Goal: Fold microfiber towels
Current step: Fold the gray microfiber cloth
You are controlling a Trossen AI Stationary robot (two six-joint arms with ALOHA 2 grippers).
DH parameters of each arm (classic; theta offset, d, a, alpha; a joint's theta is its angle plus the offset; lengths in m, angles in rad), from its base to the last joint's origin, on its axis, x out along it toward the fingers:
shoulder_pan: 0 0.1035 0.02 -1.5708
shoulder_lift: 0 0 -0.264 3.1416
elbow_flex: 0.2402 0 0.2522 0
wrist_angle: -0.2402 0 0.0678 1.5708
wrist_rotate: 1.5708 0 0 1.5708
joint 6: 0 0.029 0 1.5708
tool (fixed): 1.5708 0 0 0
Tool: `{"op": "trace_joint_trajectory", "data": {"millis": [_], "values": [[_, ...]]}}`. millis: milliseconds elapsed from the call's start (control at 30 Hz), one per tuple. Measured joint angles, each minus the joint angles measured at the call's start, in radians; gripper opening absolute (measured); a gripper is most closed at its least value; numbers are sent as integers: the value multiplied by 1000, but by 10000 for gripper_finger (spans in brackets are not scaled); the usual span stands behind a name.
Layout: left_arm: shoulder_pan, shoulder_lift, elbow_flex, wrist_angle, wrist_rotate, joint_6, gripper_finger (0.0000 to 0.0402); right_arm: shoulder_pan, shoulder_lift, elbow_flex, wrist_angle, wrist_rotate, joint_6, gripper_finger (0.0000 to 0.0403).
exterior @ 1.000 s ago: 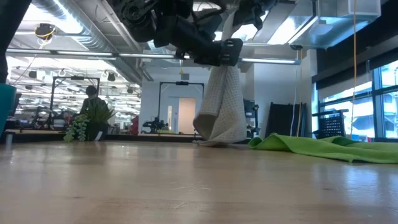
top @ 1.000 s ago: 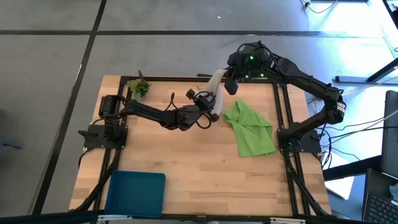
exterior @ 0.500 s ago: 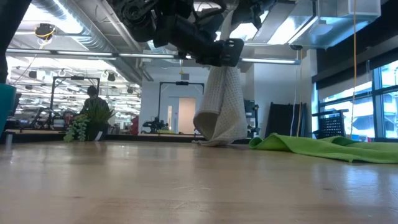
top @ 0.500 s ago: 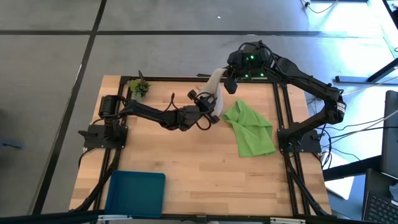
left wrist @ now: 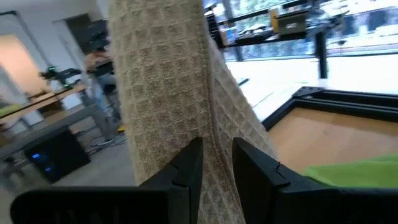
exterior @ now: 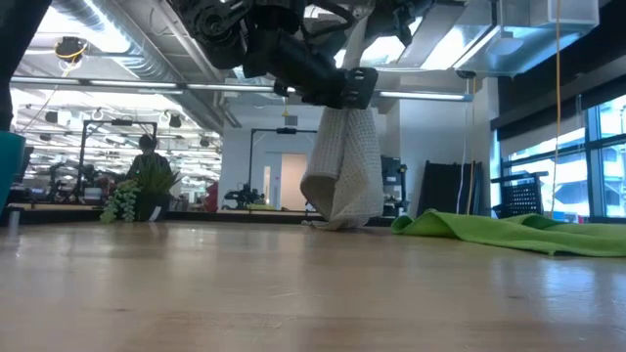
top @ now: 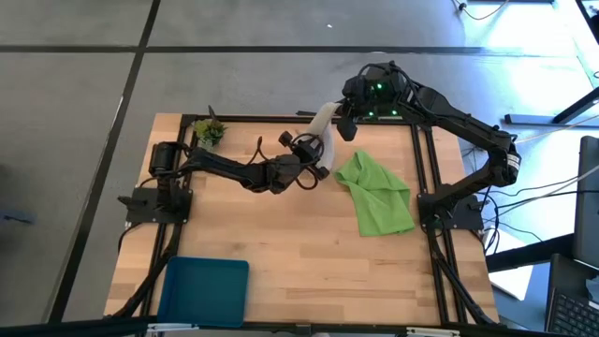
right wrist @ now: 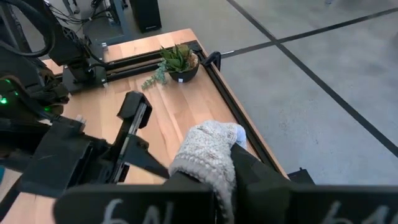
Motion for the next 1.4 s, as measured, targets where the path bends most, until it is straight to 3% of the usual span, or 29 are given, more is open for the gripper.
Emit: {"op": "trace_joint_trajectory", "data": {"millis": [433, 833, 1200, 1400], "values": [[1, 0, 0, -127, -113, 1, 78, 0, 0, 0, -1, 0, 0, 6], [34, 0, 0, -230, -120, 0, 78, 0, 0, 0, -2, 0, 2, 6], [75, 0, 0, -335, -111, -57, 78, 0, 0, 0, -25, 0, 3, 6], [103, 0, 0, -335, -3, -65, 78, 0, 0, 0, -37, 0, 3, 6]]}}
